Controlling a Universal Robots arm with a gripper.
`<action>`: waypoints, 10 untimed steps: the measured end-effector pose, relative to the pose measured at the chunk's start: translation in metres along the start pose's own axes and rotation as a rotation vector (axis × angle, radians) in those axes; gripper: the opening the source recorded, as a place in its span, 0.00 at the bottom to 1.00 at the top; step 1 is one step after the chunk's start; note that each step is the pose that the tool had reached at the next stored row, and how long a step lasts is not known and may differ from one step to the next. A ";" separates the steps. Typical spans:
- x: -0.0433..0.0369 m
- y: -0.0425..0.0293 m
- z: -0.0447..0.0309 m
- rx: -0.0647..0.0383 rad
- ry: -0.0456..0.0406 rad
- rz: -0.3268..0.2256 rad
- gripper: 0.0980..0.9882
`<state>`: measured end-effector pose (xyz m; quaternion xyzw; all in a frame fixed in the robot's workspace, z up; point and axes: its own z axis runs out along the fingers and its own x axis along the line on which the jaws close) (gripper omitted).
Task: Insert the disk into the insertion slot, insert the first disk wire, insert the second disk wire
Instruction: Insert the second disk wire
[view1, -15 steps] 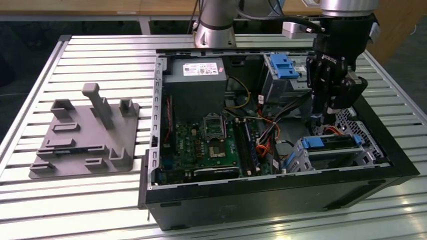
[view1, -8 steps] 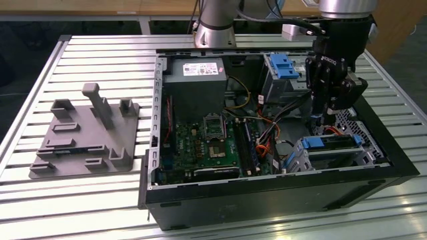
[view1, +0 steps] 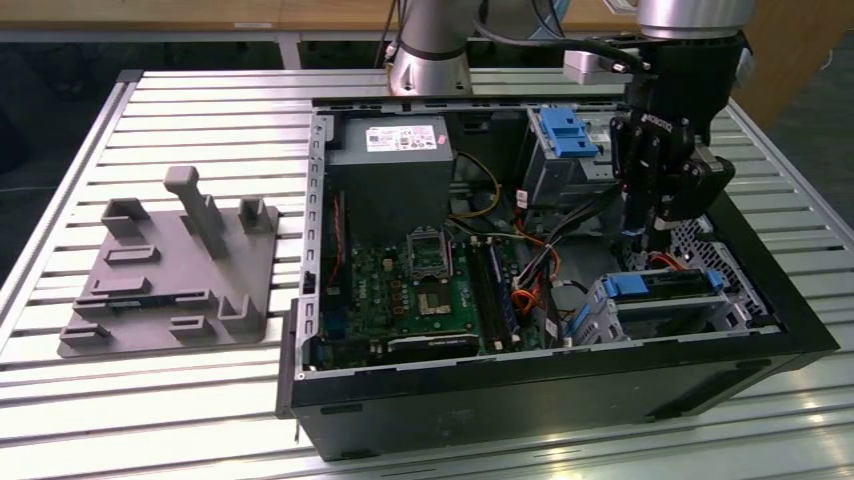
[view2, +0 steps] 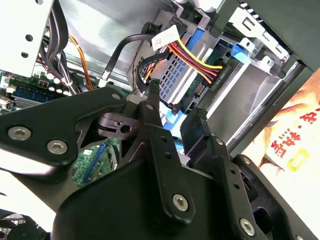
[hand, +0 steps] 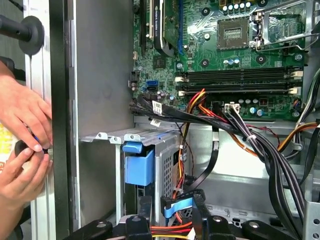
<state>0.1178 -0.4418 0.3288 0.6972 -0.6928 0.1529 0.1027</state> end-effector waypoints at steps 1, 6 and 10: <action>-0.0001 0.0000 0.0001 0.000 0.0026 0.000 0.39; -0.0006 0.0000 0.0007 0.000 0.0179 -0.001 0.39; -0.0012 0.0000 0.0012 0.000 0.0188 -0.001 0.39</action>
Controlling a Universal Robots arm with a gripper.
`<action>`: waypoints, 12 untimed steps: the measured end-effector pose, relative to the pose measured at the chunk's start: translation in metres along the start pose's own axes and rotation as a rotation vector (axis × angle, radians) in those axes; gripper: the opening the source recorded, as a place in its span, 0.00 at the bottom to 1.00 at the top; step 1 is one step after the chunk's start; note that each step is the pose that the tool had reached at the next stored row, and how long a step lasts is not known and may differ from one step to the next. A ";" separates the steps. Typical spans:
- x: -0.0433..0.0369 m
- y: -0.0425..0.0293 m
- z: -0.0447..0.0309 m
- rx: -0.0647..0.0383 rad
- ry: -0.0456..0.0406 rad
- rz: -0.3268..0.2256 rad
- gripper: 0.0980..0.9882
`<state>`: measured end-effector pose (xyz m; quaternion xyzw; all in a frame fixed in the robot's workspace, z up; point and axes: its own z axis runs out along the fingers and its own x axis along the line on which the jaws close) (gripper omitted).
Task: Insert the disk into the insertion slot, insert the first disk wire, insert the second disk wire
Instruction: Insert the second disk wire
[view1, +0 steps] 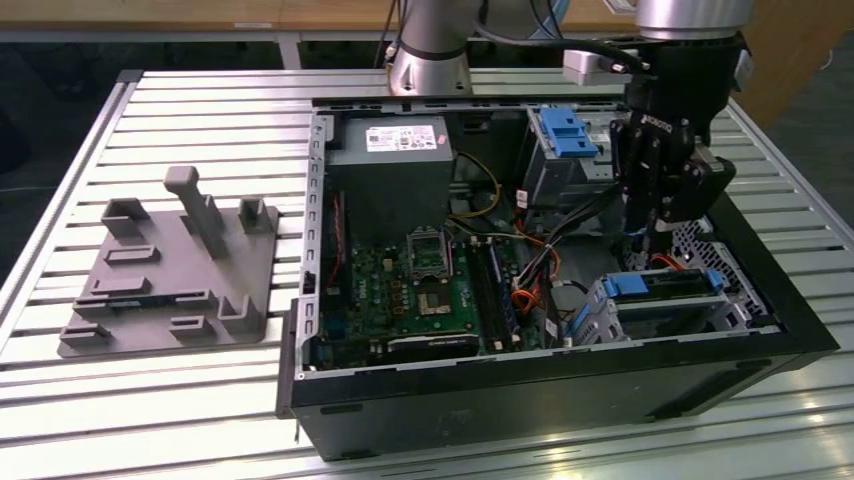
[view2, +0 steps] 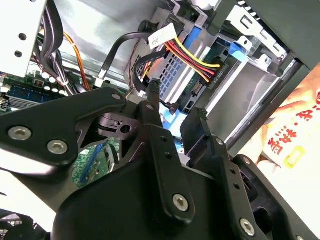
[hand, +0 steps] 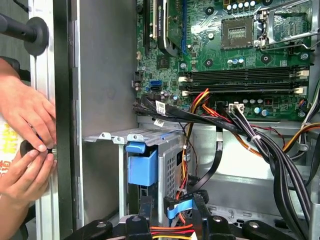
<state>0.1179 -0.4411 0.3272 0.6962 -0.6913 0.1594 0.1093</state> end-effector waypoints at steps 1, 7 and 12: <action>-0.0001 0.0000 0.0001 0.000 0.0000 0.000 0.39; -0.0013 0.0000 0.0003 0.000 0.0001 0.000 0.37; -0.0019 0.0001 0.0006 0.000 0.0004 0.000 0.16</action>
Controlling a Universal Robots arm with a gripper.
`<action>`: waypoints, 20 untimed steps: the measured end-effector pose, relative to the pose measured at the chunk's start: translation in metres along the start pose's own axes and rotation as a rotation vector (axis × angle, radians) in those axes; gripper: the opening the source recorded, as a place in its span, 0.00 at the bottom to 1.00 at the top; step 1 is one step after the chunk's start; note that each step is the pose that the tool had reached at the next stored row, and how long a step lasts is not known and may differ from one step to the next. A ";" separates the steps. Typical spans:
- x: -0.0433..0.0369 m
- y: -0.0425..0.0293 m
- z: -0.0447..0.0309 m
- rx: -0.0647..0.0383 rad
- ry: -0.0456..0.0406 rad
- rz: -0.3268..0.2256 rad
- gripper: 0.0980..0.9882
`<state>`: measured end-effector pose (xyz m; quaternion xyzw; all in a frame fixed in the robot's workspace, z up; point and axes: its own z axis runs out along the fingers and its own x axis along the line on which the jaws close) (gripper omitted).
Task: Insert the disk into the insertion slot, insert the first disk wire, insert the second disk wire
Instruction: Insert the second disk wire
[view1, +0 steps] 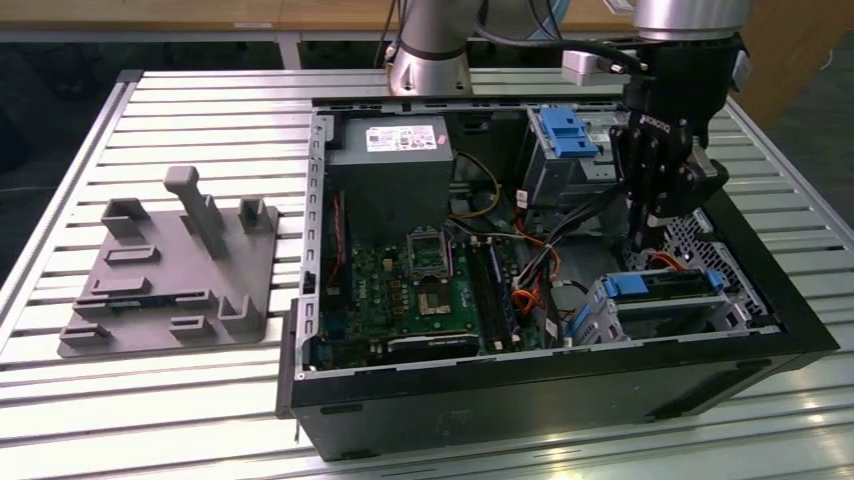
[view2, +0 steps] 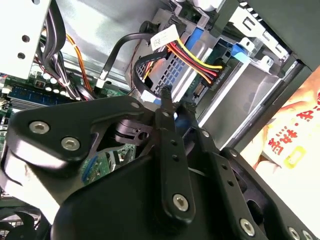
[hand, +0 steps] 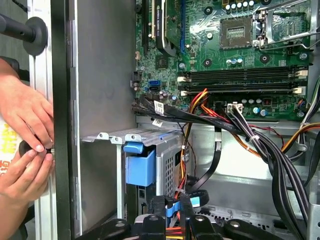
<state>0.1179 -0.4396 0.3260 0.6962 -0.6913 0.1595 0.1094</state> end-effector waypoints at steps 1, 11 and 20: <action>-0.0001 0.0000 0.0001 0.000 0.0001 0.000 0.16; -0.0004 0.0007 0.0012 0.000 -0.0003 0.000 0.12; 0.0033 0.0008 0.0026 0.000 -0.0002 0.000 0.12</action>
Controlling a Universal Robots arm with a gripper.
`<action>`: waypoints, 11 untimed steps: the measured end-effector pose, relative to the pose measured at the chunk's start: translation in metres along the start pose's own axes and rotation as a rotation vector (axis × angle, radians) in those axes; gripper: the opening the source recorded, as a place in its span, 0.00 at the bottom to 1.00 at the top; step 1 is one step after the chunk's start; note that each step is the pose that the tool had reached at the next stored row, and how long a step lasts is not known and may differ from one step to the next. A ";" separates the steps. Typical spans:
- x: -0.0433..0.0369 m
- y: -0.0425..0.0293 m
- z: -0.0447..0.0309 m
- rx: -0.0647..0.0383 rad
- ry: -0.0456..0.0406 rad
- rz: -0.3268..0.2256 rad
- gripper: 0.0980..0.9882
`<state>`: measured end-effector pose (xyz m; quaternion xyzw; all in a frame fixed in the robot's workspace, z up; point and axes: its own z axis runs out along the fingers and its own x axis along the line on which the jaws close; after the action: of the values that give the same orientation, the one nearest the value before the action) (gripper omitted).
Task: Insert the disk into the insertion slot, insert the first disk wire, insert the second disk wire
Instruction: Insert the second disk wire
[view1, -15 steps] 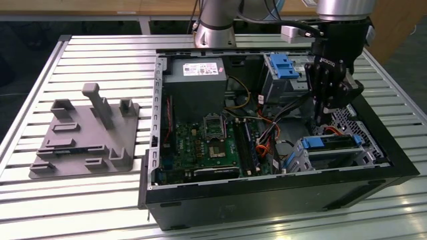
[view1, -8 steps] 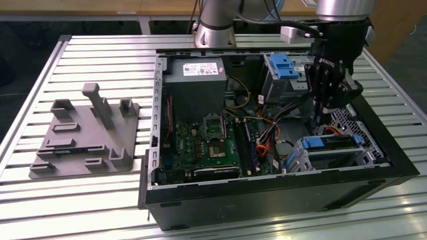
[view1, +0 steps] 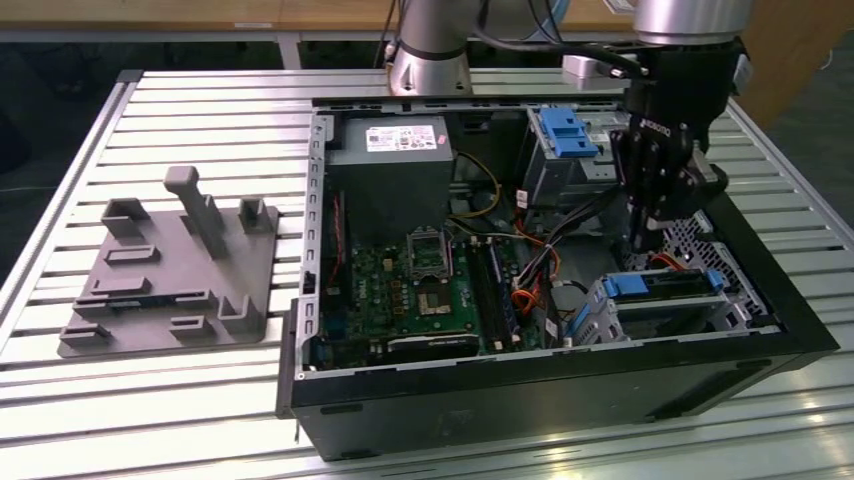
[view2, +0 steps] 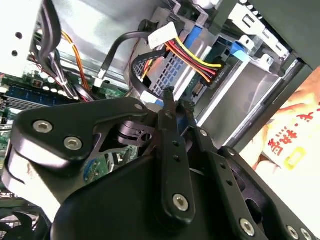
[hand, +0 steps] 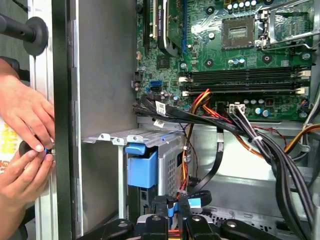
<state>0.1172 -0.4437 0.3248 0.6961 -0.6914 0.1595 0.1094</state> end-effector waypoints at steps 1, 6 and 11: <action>0.0015 0.0000 0.0006 0.000 -0.0010 0.000 0.12; 0.0043 0.0000 0.0017 -0.001 -0.0645 0.005 0.12; 0.0055 -0.0020 0.0021 -0.001 -0.1552 0.011 0.12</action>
<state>0.1194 -0.4495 0.3250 0.7024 -0.7018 0.1052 0.0550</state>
